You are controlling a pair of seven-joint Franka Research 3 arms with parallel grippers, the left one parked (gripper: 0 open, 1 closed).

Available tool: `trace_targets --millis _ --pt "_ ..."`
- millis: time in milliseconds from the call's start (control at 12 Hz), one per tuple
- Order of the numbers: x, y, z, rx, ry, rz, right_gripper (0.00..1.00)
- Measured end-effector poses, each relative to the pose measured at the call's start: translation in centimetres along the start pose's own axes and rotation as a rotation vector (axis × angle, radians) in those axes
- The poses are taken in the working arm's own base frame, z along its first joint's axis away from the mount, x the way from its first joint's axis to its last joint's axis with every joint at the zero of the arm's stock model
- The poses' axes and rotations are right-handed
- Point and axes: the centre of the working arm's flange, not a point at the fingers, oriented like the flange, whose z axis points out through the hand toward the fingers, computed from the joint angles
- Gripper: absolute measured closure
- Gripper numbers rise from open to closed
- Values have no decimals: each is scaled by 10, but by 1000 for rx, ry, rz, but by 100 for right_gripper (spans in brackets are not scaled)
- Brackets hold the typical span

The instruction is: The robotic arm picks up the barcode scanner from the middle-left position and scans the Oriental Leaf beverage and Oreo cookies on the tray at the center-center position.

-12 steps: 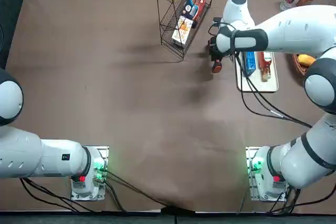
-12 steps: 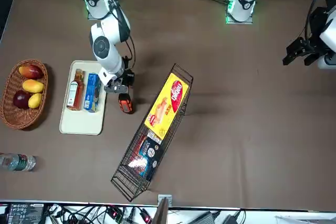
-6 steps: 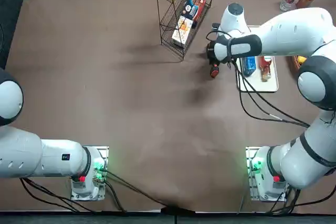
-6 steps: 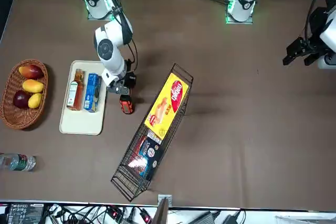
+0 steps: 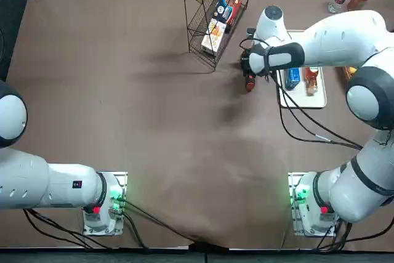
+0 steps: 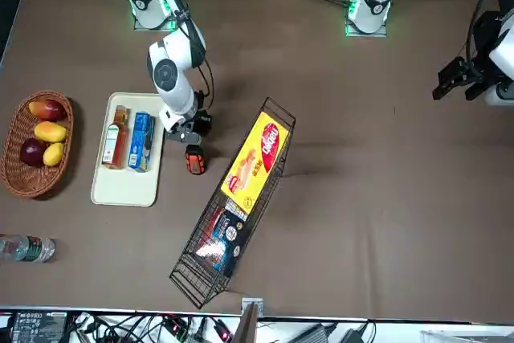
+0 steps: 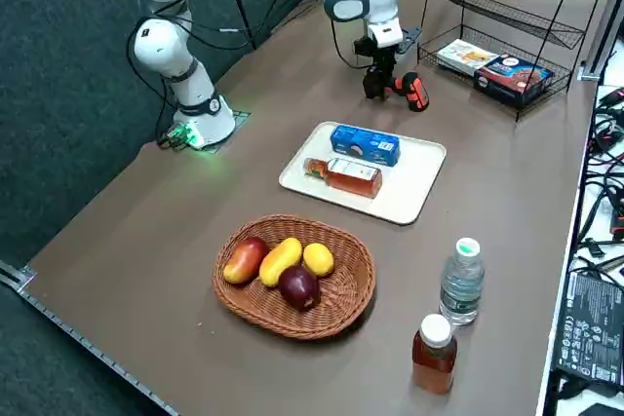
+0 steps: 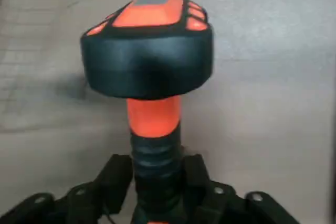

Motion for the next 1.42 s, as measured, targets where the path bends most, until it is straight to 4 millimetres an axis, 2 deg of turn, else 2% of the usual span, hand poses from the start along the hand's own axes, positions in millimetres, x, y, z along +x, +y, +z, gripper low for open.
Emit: trace_targets --millis 250,333,417,583,750,1000,1083,1167,1417 --pt "4 -10 -8 16 22 -9 16" --pt "9 -13 -18 27 38 -9 5" --pt "14 -14 -31 35 49 -7 0" --pt "25 -14 -68 38 49 5 0" --pt "38 -10 -112 37 36 23 0" --pt "64 9 -176 26 37 42 0" --pt "72 20 -194 19 33 31 0" --pt "87 52 -226 5 10 -9 0" --pt "103 103 -265 -3 -26 -99 0"
